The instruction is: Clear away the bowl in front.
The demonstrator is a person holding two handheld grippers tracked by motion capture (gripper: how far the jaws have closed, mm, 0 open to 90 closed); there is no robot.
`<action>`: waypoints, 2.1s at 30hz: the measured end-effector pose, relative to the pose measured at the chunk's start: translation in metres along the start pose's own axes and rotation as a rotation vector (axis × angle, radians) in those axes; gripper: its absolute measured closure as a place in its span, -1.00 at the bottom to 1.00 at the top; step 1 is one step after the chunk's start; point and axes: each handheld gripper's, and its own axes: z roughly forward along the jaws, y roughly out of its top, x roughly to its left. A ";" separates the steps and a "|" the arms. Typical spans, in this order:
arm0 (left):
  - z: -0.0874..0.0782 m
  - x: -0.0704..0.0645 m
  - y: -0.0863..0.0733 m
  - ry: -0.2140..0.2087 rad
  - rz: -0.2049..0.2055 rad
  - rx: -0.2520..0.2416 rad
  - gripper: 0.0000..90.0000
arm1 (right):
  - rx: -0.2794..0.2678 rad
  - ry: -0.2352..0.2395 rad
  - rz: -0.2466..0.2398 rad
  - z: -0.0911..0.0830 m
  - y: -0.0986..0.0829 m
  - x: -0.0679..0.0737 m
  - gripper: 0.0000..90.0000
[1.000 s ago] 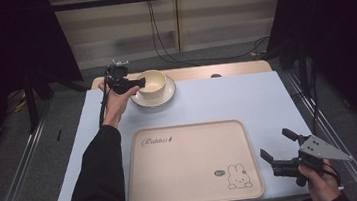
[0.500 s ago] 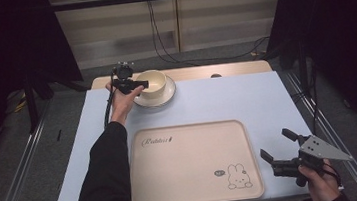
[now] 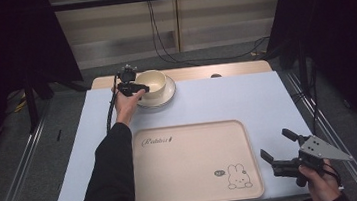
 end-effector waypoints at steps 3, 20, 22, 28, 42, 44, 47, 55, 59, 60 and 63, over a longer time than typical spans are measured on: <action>0.000 0.000 0.000 -0.004 -0.027 0.001 0.07 | 0.000 0.004 -0.001 0.000 0.000 0.000 -0.98; 0.004 0.001 -0.003 -0.028 -0.056 0.069 0.57 | 0.002 -0.005 -0.008 0.000 0.000 0.000 -0.98; 0.004 0.002 -0.003 -0.028 -0.068 0.062 0.58 | 0.003 -0.004 -0.009 0.000 0.000 0.000 -0.98; 0.005 0.004 -0.005 -0.043 -0.070 0.085 0.67 | 0.005 -0.004 -0.010 0.000 0.000 0.000 -0.98; 0.005 0.009 -0.008 -0.084 -0.159 0.046 0.83 | 0.004 -0.001 -0.009 0.000 0.000 0.000 -0.97; 0.004 0.008 -0.007 -0.094 -0.162 0.040 0.87 | 0.005 -0.004 -0.008 0.000 -0.001 0.000 -0.97; 0.003 0.009 -0.006 -0.099 -0.159 0.052 0.87 | 0.003 -0.004 -0.007 0.000 0.000 0.000 -0.97; 0.001 0.009 -0.007 -0.105 -0.180 0.029 0.87 | 0.011 0.011 -0.009 -0.001 0.000 0.000 -0.97; -0.002 0.010 -0.006 -0.101 -0.178 0.028 0.86 | 0.004 -0.004 -0.007 0.000 -0.001 0.001 -0.97; -0.002 0.010 -0.006 -0.098 -0.181 0.026 0.86 | 0.003 -0.005 -0.007 0.000 0.000 0.001 -0.97; -0.004 0.009 -0.007 -0.108 -0.170 0.017 0.86 | 0.003 -0.004 -0.007 0.000 -0.001 0.001 -0.97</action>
